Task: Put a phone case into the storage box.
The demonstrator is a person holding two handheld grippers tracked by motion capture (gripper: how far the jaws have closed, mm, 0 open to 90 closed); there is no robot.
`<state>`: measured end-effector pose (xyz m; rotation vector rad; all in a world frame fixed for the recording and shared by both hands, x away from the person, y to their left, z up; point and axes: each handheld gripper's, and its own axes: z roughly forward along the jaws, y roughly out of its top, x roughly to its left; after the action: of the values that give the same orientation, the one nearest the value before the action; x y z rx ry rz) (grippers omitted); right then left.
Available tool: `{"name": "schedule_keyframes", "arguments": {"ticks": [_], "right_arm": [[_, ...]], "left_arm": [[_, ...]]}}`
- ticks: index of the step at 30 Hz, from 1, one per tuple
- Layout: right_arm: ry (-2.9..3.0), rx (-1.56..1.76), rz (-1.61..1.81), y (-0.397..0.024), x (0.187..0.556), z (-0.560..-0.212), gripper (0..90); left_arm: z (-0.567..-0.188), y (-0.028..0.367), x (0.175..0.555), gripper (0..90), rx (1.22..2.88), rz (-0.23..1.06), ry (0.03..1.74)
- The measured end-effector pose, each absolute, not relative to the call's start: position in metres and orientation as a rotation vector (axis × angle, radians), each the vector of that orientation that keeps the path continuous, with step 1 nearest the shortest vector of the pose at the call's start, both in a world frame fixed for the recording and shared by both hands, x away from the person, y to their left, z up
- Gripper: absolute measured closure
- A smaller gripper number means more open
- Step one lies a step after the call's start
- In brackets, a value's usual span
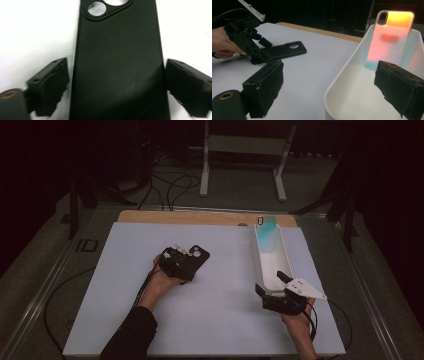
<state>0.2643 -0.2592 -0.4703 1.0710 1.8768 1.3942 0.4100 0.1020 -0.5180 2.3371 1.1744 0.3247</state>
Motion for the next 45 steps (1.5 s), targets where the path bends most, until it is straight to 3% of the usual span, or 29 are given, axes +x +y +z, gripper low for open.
{"name": "schedule_keyframes", "arguments": {"ticks": [22, 34, 45], "right_arm": [[1.883, 1.099, 1.371, -0.261, 0.266, -0.471, 8.8], [1.925, 1.129, 1.367, -0.259, 0.268, -0.47, 8.8], [1.997, 1.148, 1.402, -0.254, 0.273, -0.463, 8.7]], "left_arm": [[-0.51, 0.107, 0.404, 17.3, 2.297, 0.331, 1.177], [-0.478, 0.128, 0.357, 16.4, 2.114, 0.378, 1.097], [-0.469, 0.125, 0.31, 16.3, 2.08, 0.463, 0.973]]}}
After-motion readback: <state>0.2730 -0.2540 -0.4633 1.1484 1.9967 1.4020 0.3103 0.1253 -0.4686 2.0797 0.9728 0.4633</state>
